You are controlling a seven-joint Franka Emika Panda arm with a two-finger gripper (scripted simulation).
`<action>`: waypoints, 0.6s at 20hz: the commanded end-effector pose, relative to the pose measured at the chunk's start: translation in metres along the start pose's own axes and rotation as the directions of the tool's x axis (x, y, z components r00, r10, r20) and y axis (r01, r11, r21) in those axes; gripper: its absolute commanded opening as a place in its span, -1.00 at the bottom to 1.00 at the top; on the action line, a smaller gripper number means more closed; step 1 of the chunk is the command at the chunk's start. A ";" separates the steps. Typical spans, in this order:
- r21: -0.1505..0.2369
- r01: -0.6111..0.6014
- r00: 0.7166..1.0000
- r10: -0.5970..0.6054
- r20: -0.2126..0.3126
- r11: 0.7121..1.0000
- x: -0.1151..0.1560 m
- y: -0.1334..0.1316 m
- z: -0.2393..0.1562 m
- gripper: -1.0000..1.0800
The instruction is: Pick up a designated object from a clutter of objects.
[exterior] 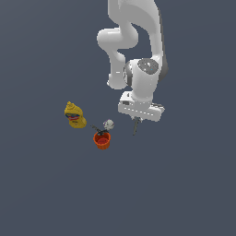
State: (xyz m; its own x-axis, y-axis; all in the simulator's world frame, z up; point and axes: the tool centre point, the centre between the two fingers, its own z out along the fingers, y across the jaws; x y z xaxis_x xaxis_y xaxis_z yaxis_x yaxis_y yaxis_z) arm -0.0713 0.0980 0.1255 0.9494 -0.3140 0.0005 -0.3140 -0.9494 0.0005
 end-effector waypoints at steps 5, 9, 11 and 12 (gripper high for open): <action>0.001 0.000 1.000 0.000 0.000 1.000 0.002 -0.004 -0.063 -1.00; 0.001 0.001 1.000 -0.001 0.001 1.000 0.004 -0.006 -0.101 -1.00; 0.001 0.001 1.000 -0.001 0.001 1.000 0.005 -0.007 -0.120 -1.00; 0.001 0.001 1.000 -0.001 0.001 1.000 0.006 -0.008 -0.130 -1.00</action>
State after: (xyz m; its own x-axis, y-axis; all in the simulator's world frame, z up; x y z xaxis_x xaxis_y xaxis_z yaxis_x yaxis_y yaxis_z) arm -0.0641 0.1033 0.2405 0.9496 -0.3134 0.0002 -0.3134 -0.9496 -0.0010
